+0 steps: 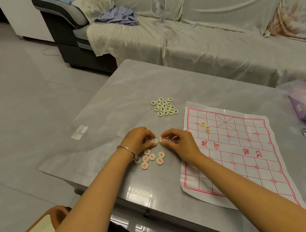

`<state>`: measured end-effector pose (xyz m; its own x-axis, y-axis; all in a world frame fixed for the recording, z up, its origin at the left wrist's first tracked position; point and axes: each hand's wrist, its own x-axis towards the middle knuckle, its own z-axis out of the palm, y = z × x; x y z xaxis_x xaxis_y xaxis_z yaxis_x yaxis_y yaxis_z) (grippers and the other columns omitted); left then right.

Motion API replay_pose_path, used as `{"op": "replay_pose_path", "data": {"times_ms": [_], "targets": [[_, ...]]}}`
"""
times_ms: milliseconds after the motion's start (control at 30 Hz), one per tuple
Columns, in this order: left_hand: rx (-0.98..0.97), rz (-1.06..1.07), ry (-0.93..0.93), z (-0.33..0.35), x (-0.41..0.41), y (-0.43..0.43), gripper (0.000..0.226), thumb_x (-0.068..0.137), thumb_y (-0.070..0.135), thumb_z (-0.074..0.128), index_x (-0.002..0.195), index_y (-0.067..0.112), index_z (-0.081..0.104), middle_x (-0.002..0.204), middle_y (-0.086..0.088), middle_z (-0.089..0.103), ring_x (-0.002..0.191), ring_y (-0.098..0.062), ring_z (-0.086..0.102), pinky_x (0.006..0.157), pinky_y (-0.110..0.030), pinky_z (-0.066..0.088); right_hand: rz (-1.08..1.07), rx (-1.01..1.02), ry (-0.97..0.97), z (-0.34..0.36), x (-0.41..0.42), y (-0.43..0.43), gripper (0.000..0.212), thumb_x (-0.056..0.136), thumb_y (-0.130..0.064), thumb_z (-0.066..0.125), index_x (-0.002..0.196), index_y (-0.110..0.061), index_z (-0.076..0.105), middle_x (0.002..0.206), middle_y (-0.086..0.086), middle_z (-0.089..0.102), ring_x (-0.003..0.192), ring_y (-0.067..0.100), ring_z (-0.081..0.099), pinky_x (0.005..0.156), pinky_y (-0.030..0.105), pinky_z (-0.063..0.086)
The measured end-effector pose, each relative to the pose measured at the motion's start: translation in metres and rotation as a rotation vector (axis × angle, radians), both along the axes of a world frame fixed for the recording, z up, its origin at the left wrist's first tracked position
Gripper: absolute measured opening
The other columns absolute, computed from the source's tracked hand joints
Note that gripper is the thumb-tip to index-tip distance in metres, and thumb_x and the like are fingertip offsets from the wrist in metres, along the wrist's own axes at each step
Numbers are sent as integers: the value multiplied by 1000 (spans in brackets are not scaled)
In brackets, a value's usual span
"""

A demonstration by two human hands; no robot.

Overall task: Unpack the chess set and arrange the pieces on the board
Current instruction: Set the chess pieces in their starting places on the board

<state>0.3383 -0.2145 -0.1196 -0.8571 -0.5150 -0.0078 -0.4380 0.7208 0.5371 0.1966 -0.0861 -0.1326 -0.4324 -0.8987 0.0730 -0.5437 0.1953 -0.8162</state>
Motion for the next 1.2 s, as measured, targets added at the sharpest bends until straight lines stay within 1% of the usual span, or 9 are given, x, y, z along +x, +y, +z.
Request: {"op": "replay_pose_path", "data": {"times_ms": [267,433,567,700,800,900,1000,1100,1200], "targets": [[120,52,284,21,-45,22,26,79,26,71,102,13,69,94,-3,67,81,-12,59,78,-21,50,-283,-81,-75,22,-76,43,17,81,-16,70,97,-21,66,93,-10,65,82,5,60,68,8,48],[57,-63,96,25,-127,46,34,82,27,68,112,11,65,104,-5,66,88,-15,59,82,-21,47,-430,-31,-48,18,-127,68,17,83,-14,68,99,-17,65,97,-5,63,83,4,57,65,6,45],[26,-67,-41,8,-156,55,34,82,27,68,113,13,63,109,-5,65,96,-19,60,86,-24,46,-406,43,-26,5,-137,65,18,84,-13,68,101,-17,64,101,-4,63,84,3,55,69,5,42],[85,27,83,4,-156,62,40,77,27,73,113,14,58,109,-3,60,90,-16,57,84,-27,49,-409,73,-6,1,-135,63,23,85,-14,66,108,-17,62,109,-3,60,96,10,55,74,7,42],[207,93,222,12,-136,56,41,78,30,71,113,14,57,104,-2,59,86,-12,53,81,-25,49,-409,33,71,8,-123,63,23,88,-17,63,110,-21,59,119,-3,55,102,13,54,83,21,50],[240,167,310,19,-95,34,28,79,28,70,103,15,62,93,0,61,80,-13,55,76,-24,50,-284,-49,19,20,-90,55,19,88,-15,63,103,-25,60,109,-7,56,98,11,56,77,14,49],[205,173,212,19,-44,12,22,80,30,69,99,20,64,90,5,61,79,-11,55,70,-15,46,-11,1,-74,23,-46,38,26,84,-20,67,108,-26,61,109,-12,56,98,5,55,79,16,48],[139,120,71,12,8,-1,23,82,31,67,103,23,65,97,7,60,86,-8,54,77,-18,47,259,101,81,14,-9,23,36,80,-31,71,114,-26,61,114,-9,58,102,5,53,88,21,46],[161,97,70,6,44,0,30,81,32,67,110,24,64,103,8,57,88,-3,53,75,-4,40,350,136,214,7,13,17,45,75,-42,73,116,-26,62,116,-8,59,105,7,49,89,24,42]]}}
